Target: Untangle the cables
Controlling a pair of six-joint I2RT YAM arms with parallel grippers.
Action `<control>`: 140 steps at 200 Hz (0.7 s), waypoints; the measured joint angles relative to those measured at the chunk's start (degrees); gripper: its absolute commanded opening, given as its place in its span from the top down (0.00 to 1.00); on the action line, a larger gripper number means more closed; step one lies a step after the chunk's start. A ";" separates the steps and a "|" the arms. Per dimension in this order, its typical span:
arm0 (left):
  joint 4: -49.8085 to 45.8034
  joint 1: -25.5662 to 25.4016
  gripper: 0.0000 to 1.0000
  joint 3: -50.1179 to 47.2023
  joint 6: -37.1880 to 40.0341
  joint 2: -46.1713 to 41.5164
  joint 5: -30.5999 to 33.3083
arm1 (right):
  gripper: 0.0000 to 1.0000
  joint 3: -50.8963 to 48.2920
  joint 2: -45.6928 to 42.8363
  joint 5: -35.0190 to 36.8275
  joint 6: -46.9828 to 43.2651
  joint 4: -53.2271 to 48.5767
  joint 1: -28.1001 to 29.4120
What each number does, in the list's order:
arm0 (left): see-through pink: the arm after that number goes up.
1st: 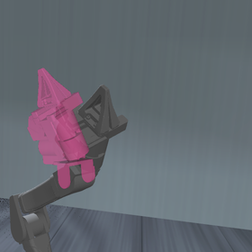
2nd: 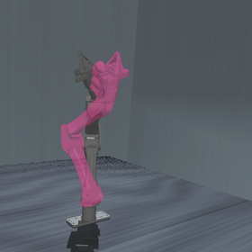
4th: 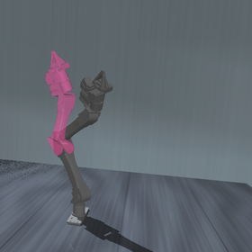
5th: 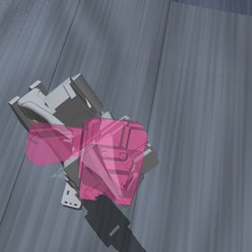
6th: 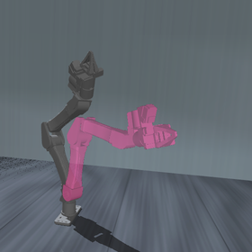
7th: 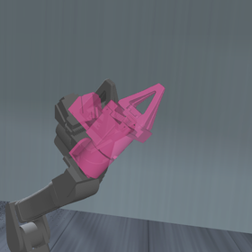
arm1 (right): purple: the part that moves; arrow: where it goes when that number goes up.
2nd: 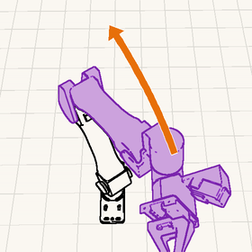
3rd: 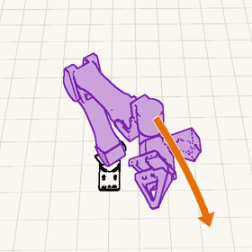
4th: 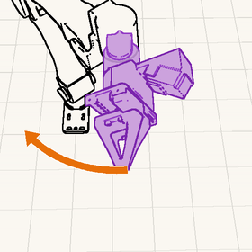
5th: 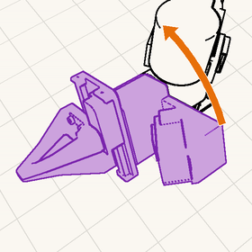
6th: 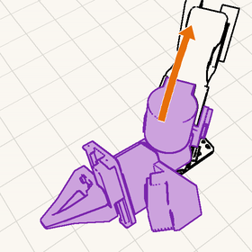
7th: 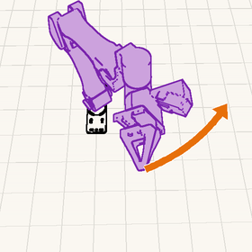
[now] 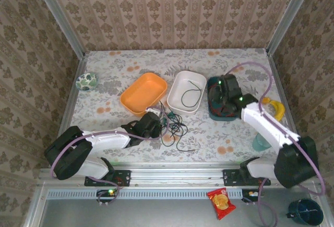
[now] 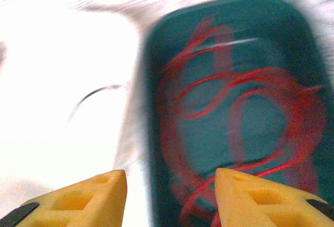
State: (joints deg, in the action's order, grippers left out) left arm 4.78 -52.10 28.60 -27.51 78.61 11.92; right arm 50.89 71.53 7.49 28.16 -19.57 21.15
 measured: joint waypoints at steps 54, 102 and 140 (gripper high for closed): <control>1.09 0.11 1.00 0.00 0.02 0.81 -0.09 | 0.54 -5.33 1.57 -21.44 -3.54 6.82 14.82; 1.22 0.11 1.00 0.04 0.02 1.20 -0.11 | 0.57 -2.62 12.09 -25.27 -5.99 8.04 16.52; 1.20 0.11 1.00 0.09 0.00 1.20 -0.09 | 0.88 -0.90 16.09 -25.57 -6.49 9.35 16.87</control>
State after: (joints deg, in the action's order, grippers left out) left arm 5.98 -51.99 28.69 -27.51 79.81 11.84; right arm 50.00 87.61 -18.09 21.67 -10.22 38.02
